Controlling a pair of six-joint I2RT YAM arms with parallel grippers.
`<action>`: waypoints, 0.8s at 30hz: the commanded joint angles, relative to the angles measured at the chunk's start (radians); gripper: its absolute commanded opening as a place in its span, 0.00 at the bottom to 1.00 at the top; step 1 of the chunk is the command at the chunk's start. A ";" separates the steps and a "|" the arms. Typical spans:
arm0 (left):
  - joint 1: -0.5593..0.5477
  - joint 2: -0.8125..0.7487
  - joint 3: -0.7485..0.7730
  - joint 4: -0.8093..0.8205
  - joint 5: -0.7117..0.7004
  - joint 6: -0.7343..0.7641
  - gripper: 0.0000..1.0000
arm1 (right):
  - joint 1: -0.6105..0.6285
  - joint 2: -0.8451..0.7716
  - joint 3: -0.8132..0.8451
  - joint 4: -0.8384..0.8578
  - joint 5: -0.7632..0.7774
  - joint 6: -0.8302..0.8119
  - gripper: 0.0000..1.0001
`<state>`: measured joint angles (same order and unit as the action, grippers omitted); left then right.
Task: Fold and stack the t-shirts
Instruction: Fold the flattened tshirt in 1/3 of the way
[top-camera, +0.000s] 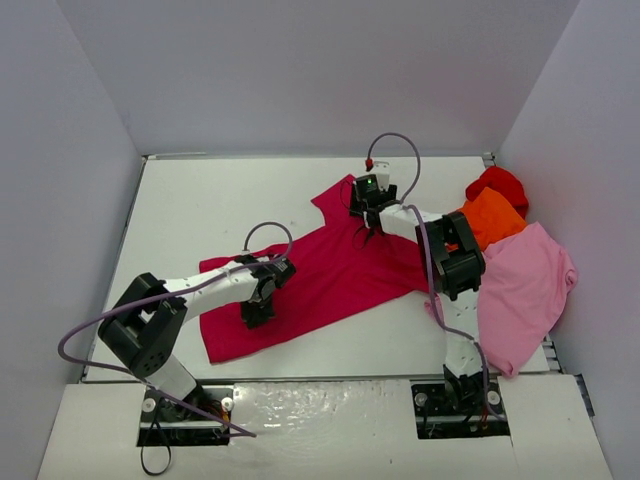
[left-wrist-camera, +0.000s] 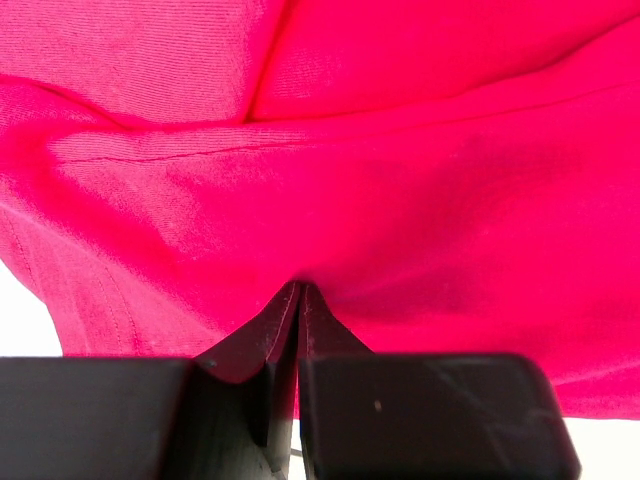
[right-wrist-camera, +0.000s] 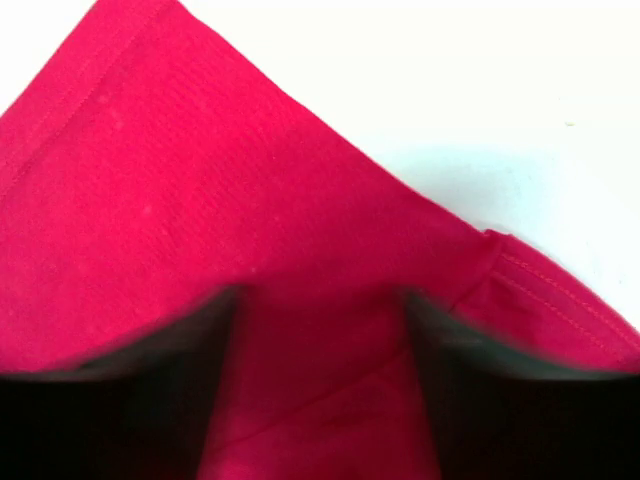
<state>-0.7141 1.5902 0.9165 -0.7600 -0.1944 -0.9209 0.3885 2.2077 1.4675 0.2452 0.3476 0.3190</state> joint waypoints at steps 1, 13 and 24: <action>-0.007 -0.037 -0.014 -0.027 -0.061 -0.022 0.00 | 0.015 -0.227 -0.072 0.077 0.040 -0.013 0.76; -0.007 -0.064 0.124 -0.180 -0.145 0.007 0.00 | 0.467 -0.476 -0.261 -0.061 -0.056 0.127 0.00; 0.015 -0.578 0.194 -0.433 -0.303 -0.096 0.00 | 0.679 -0.263 -0.193 -0.002 -0.140 0.217 0.00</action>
<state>-0.7113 1.2524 1.0209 -1.0999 -0.3712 -0.9602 1.0163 1.8576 1.2588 0.2674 0.2655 0.5148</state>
